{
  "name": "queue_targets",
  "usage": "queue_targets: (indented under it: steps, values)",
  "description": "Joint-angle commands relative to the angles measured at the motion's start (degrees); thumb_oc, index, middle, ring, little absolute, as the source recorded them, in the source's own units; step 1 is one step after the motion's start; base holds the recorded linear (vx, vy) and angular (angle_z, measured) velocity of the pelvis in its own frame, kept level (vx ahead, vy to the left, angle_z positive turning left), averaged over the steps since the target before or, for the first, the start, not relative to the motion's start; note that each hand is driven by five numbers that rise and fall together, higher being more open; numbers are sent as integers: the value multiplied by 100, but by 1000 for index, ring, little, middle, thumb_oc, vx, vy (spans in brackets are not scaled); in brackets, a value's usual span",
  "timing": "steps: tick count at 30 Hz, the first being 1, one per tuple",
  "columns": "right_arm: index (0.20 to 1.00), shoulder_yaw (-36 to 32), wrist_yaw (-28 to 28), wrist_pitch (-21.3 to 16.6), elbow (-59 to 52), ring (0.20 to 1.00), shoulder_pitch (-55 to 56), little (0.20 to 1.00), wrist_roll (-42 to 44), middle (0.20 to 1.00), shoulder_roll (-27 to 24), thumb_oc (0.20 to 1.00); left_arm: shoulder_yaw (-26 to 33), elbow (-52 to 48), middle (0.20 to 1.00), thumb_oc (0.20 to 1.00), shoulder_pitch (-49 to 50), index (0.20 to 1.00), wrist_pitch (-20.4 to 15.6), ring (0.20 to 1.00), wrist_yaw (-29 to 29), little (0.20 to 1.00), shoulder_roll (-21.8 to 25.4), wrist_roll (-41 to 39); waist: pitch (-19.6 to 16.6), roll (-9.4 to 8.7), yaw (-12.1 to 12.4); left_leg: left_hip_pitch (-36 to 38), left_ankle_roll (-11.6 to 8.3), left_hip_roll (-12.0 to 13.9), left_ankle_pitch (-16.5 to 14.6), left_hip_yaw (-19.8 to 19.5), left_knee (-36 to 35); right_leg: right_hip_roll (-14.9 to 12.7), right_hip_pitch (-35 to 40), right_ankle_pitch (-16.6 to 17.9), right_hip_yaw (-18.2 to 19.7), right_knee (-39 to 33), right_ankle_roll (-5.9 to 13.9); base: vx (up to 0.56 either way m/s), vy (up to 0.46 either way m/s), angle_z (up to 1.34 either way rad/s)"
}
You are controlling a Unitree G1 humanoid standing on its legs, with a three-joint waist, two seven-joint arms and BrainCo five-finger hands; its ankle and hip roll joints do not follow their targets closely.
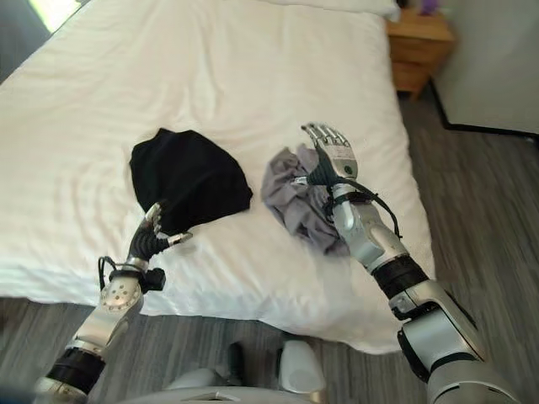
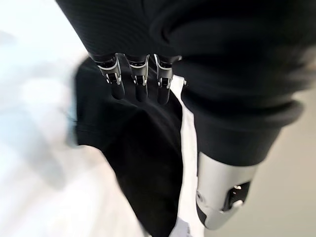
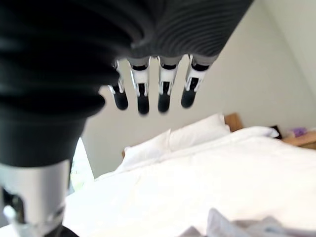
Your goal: Pick up bed clothes into laundry basket.
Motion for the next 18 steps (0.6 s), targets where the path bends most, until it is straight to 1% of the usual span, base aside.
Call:
queue_targets:
  steps: [1, 3, 5, 7, 8, 9, 10, 11, 13, 14, 15, 16, 18]
  values:
    - [1000, 177, 37, 34, 512, 1000, -416, 1000, 169, 1000, 133, 1000, -109, -166, 1000, 1000, -392, 1000, -335, 1000, -69, 1000, 56, -99, -6, -68, -151, -333, -778, 822, 71, 304, 38, -443, 901, -1176, -38, 94, 561, 47, -59, 8]
    - [1000, 258, 83, 46, 705, 1000, -403, 1000, 187, 1000, 213, 1000, -155, -89, 1000, 1000, -477, 1000, -337, 1000, -51, 1000, 31, -105, 14, -42, -150, -358, -793, 827, 85, 289, 38, -437, 880, -1186, -41, 94, 556, 28, -77, 20]
    - [1000, 465, 185, 93, 1440, 1000, -318, 1000, 181, 1000, 434, 1000, -246, 123, 1000, 1000, -797, 1000, -358, 1000, 47, 1000, -10, -35, 60, 31, -163, -458, -836, 844, 116, 247, 38, -408, 794, -1210, -38, 94, 540, 38, -136, 9]
    - [1000, 641, 234, 147, 2074, 1000, -298, 1000, 159, 1000, 603, 1000, -329, 278, 1000, 1000, -1210, 1000, -378, 1000, 215, 1000, 48, 100, 86, 101, -178, -516, -865, 865, 158, 249, 38, -387, 748, -1230, -38, 94, 531, 23, -93, -7]
    - [200, 766, 282, 180, 2646, 200, -368, 200, 149, 200, 742, 200, -450, 357, 1000, 1000, -1586, 1000, -409, 1000, 308, 1000, 152, 338, 117, 147, -186, -562, -888, 872, 187, 245, 38, -375, 707, -1232, -35, 94, 528, 1, -75, 0]
    - [200, 836, 332, 235, 3198, 200, -419, 200, 180, 200, 863, 200, -560, 418, 1000, 1000, -1952, 1000, -382, 1000, 440, 1000, 259, 598, 130, 194, -197, -609, -906, 873, 210, 245, 38, -365, 663, -1237, -37, 94, 527, -21, -73, 8]
    - [200, 938, 422, 386, 3945, 200, -539, 200, 209, 200, 1041, 200, -716, 604, 1000, 1000, -2542, 1000, -291, 1000, 698, 1000, 411, 1025, 127, 282, -217, -662, -935, 893, 251, 250, 38, -344, 617, -1267, -57, 94, 532, -20, -45, 12]
    - [200, 930, 412, 376, 3979, 200, -569, 200, 212, 200, 1055, 200, -731, 631, 1000, 1000, -2580, 1000, -296, 1000, 714, 1000, 407, 1036, 140, 279, -213, -667, -938, 895, 250, 247, 38, -342, 613, -1268, -61, 94, 531, -22, -30, 9]
    - [200, 908, 466, 451, 4385, 200, -716, 200, 290, 200, 1004, 200, -800, 763, 1000, 1000, -3177, 1000, -219, 1000, 930, 1000, 780, 1498, 145, 344, -237, -687, -968, 929, 287, 265, 38, -314, 600, -1292, -45, 94, 554, -9, -13, 7]
    - [200, 879, 481, 449, 4451, 200, -736, 200, 348, 200, 962, 200, -817, 836, 1000, 1000, -3404, 1000, -180, 1000, 949, 1000, 930, 1644, 135, 361, -266, -678, -975, 941, 293, 284, 38, -301, 604, -1299, -29, 94, 563, 39, -2, 1]
    - [200, 746, 514, 384, 4410, 200, -552, 200, 471, 200, 907, 200, -818, 1017, 1000, 1000, -3644, 1000, -34, 1000, 954, 1000, 1332, 2191, 119, 367, -366, -581, -983, 953, 261, 353, 38, -300, 678, -1314, 21, 94, 589, 0, 0, 0]
    - [200, 740, 515, 386, 4406, 200, -555, 200, 470, 200, 908, 200, -823, 1021, 1000, 1000, -3653, 1000, -35, 1000, 956, 1000, 1335, 2193, 119, 364, -358, -601, -984, 959, 292, 359, 38, -294, 656, -1286, 28, 94, 582, 42, 8, -12]
    - [200, 605, 553, 349, 4329, 200, -201, 200, 445, 200, 903, 200, -805, 1206, 1000, 1000, -3502, 1000, 150, 1000, 851, 1000, 1612, 2765, 90, 365, -419, -553, -983, 972, 277, 421, 38, -295, 673, -1266, 65, 94, 606, 41, 16, -25]
